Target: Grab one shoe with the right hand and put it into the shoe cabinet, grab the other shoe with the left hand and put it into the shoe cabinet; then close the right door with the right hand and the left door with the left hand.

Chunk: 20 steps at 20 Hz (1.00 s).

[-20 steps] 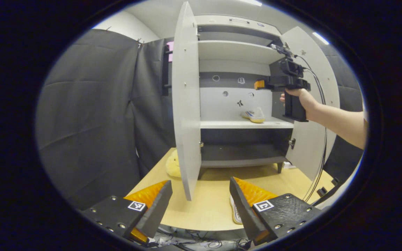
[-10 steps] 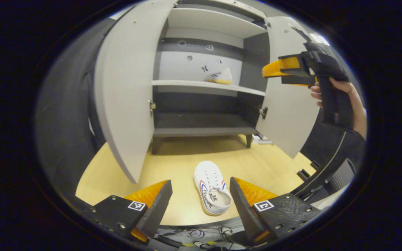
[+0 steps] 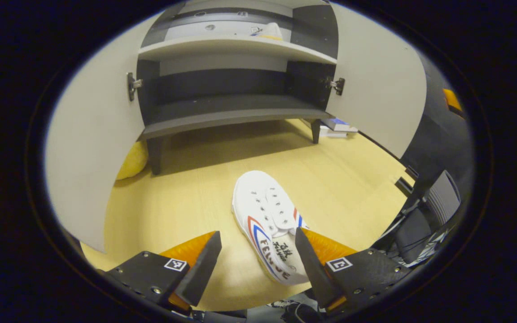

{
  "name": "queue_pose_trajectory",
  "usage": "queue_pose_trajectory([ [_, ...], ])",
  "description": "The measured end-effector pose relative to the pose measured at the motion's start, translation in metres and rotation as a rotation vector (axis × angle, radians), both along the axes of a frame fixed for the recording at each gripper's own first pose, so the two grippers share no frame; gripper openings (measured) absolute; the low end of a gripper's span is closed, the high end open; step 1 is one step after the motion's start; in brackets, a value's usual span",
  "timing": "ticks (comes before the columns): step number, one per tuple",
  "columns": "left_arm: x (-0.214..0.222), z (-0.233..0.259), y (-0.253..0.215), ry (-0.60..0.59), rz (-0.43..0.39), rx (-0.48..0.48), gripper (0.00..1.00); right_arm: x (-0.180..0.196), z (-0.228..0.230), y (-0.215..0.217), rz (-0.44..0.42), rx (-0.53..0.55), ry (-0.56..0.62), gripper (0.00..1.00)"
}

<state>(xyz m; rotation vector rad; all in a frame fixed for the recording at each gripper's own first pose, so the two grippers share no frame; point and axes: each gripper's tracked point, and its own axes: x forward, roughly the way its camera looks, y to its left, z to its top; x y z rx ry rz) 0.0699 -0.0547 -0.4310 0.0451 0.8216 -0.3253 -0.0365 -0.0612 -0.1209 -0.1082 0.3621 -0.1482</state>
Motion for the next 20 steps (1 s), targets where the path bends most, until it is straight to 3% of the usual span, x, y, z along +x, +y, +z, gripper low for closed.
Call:
queue_pose_trajectory([
  [4,0.017,-0.025,0.000,0.091,0.038,-0.022,0.94,-0.050,-0.014,-0.057,-0.173,0.025,0.047,0.98],
  [6,0.017,-0.030,-0.001,0.140,0.062,-0.040,0.71,-0.072,-0.026,-0.079,-0.249,0.056,0.097,0.97],
  [9,0.012,-0.033,-0.005,0.209,0.096,-0.093,0.67,-0.090,-0.034,-0.109,-0.341,0.088,0.103,0.98],
  [10,0.012,-0.036,-0.007,0.233,0.114,-0.094,0.53,-0.092,-0.034,-0.118,-0.362,0.092,0.100,0.98],
  [12,0.010,-0.039,-0.005,0.256,0.134,-0.092,0.55,-0.087,-0.032,-0.133,-0.385,0.095,0.087,0.98],
  [15,0.011,-0.039,-0.003,0.280,0.218,-0.110,0.42,-0.075,-0.032,-0.149,-0.393,0.106,0.075,0.97],
  [18,0.013,-0.041,-0.004,0.306,0.315,-0.159,0.17,-0.053,-0.029,-0.158,-0.375,0.134,0.046,0.98],
  [19,0.011,-0.041,-0.005,0.316,0.307,-0.156,0.07,-0.049,-0.030,-0.156,-0.363,0.152,0.043,0.97],
  [20,0.011,-0.041,-0.004,0.310,0.291,-0.133,0.07,-0.044,-0.030,-0.155,-0.352,0.164,0.043,0.98],
])
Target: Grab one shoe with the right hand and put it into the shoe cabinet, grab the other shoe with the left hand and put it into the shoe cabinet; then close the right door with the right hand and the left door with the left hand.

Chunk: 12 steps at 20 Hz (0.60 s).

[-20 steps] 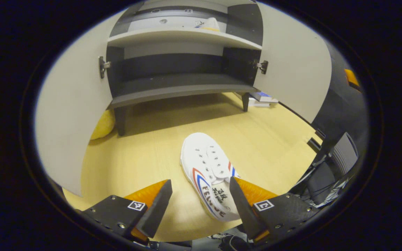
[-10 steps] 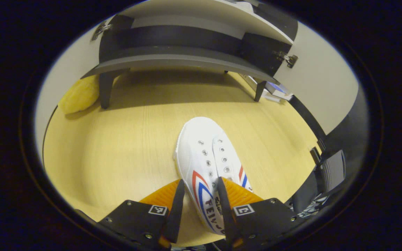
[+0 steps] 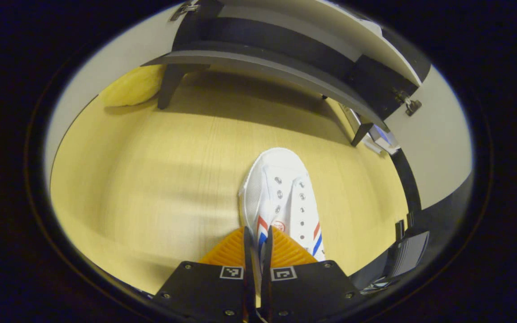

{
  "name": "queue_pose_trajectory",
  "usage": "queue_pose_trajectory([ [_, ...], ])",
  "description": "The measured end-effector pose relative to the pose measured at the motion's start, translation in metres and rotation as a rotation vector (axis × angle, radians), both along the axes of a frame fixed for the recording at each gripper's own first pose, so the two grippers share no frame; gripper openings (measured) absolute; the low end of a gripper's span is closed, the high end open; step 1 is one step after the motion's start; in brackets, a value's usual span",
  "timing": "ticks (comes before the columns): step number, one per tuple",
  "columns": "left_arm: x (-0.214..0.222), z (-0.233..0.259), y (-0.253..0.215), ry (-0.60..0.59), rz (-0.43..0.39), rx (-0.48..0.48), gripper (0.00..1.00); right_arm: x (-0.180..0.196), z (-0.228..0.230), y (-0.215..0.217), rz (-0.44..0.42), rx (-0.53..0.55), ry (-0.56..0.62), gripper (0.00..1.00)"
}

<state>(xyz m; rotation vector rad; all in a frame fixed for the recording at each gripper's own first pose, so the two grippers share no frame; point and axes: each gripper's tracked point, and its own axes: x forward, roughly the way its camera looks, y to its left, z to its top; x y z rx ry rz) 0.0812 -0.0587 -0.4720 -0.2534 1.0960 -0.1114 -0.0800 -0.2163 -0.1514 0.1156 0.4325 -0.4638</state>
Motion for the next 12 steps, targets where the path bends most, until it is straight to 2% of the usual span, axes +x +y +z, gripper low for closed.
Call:
queue_pose_trajectory([
  [3,0.014,0.020,0.007,-0.053,-0.073,0.110,0.06,0.017,-0.002,-0.007,0.024,0.004,-0.007,0.98],
  [4,0.020,0.031,0.006,-0.081,-0.091,0.120,0.04,0.022,-0.001,-0.011,0.028,0.004,-0.013,0.98],
  [7,0.029,0.058,0.013,-0.132,-0.055,0.063,0.06,0.038,-0.001,-0.022,0.041,0.009,-0.013,0.98],
  [9,0.044,0.087,0.030,-0.197,-0.023,0.048,0.06,0.049,-0.009,-0.029,0.058,0.008,-0.006,0.98],
  [12,0.060,0.126,0.058,-0.278,-0.020,0.054,0.06,0.069,0.000,-0.036,0.077,-0.012,-0.019,0.98],
])
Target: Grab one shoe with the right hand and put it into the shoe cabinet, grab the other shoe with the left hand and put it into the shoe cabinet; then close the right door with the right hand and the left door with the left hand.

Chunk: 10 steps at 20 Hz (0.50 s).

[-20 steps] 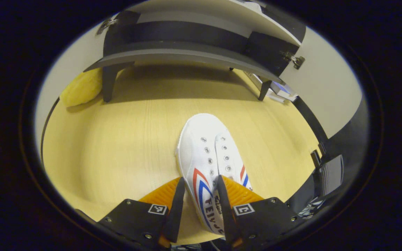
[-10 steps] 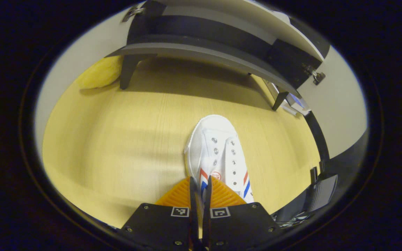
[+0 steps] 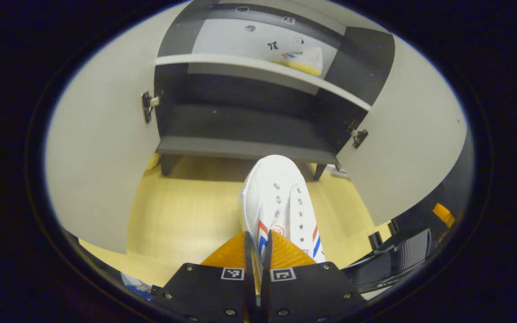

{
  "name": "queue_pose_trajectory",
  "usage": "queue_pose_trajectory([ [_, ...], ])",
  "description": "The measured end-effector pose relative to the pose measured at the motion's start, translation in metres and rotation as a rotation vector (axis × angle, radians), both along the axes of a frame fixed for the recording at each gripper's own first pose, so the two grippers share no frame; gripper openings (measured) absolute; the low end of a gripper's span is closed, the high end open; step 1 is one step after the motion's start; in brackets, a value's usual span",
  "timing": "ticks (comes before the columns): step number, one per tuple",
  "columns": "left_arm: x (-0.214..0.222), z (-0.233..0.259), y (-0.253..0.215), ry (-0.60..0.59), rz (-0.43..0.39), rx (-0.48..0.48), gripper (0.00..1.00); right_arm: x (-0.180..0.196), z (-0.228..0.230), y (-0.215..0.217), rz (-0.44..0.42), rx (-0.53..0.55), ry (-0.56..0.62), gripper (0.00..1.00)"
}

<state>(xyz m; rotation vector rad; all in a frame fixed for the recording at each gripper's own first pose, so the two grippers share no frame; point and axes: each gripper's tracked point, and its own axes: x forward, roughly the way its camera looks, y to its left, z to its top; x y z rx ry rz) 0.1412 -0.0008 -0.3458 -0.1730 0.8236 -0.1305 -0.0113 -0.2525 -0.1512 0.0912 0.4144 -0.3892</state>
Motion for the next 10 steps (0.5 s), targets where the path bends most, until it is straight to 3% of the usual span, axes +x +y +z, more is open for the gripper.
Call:
queue_pose_trajectory([
  [4,0.023,0.060,0.030,-0.141,0.032,0.015,0.06,0.027,0.012,0.001,0.043,-0.005,-0.025,0.98],
  [10,0.073,0.149,0.060,-0.325,0.106,-0.049,0.06,0.051,0.011,0.008,0.110,0.007,-0.023,0.98],
])
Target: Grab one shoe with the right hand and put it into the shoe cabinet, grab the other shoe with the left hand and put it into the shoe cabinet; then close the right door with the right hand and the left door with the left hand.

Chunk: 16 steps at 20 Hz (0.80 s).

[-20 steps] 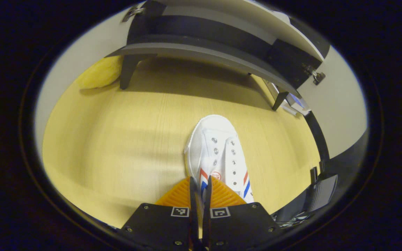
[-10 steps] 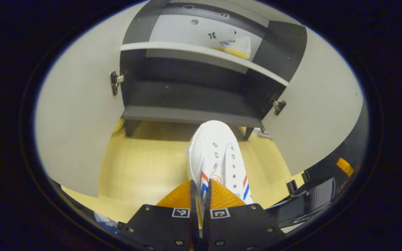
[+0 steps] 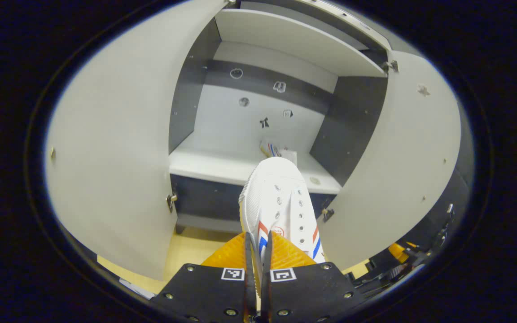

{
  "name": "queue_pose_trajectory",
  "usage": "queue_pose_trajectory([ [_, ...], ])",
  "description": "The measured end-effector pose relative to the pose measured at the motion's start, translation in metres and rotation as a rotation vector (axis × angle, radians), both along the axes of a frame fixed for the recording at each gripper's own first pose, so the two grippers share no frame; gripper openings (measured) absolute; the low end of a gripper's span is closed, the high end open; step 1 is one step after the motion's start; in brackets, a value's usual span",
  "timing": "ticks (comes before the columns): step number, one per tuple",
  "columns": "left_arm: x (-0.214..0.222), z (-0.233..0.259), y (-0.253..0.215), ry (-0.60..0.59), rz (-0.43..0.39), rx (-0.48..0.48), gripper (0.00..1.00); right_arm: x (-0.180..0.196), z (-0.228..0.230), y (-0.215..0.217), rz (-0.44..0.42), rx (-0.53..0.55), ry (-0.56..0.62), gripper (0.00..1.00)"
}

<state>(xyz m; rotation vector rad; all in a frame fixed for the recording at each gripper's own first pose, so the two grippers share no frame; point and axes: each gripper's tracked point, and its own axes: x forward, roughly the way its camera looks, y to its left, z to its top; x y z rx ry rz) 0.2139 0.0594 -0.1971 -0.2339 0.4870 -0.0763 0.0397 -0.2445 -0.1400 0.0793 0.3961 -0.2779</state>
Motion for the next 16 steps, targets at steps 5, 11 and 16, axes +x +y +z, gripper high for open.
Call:
queue_pose_trajectory([
  [5,0.063,0.050,0.030,-0.079,0.093,0.036,0.06,0.002,0.007,-0.006,-0.002,0.011,-0.025,0.98],
  [11,0.134,0.063,0.042,-0.100,0.135,0.064,0.04,-0.013,0.011,-0.038,-0.088,0.032,-0.046,0.97],
  [16,0.176,0.034,0.038,-0.002,0.155,0.000,0.04,-0.016,0.003,-0.065,-0.135,0.002,-0.023,0.92],
])
